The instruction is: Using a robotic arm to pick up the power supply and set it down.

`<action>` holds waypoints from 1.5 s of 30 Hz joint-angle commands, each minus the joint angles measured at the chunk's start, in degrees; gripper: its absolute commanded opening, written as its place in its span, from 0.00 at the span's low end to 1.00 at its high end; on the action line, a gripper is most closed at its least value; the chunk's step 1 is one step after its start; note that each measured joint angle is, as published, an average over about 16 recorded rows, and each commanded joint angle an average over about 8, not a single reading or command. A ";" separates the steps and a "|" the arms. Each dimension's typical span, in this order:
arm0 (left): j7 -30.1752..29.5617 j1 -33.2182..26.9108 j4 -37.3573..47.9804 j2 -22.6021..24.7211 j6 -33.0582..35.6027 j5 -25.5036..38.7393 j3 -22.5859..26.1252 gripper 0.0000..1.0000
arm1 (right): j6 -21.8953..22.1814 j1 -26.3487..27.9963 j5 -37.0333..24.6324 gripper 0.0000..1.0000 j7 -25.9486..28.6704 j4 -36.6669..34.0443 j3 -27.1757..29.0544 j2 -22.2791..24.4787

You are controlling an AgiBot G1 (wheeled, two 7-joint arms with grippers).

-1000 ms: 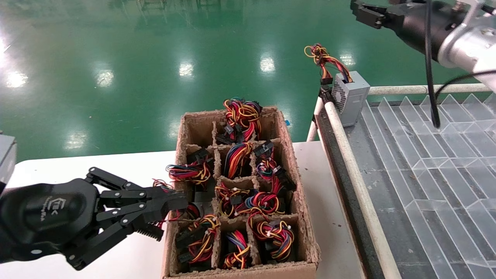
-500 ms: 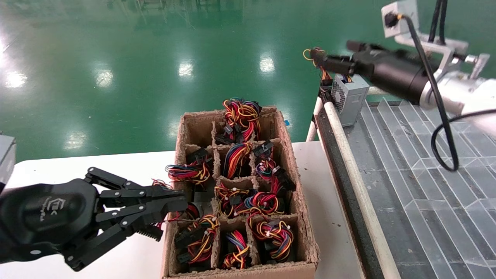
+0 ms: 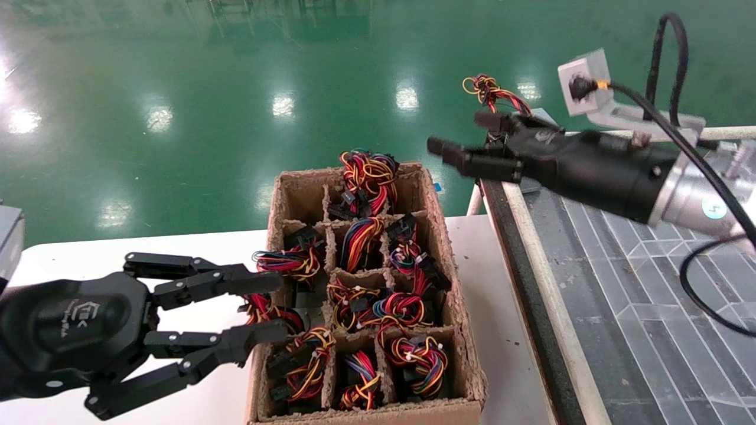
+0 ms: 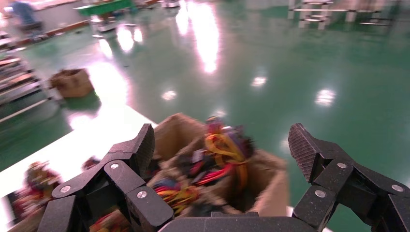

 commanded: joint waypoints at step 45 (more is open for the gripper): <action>0.00 0.01 0.01 -0.01 -0.01 0.00 -0.01 1.00 | -40.02 -21.47 6.12 1.00 -12.58 11.25 28.17 6.27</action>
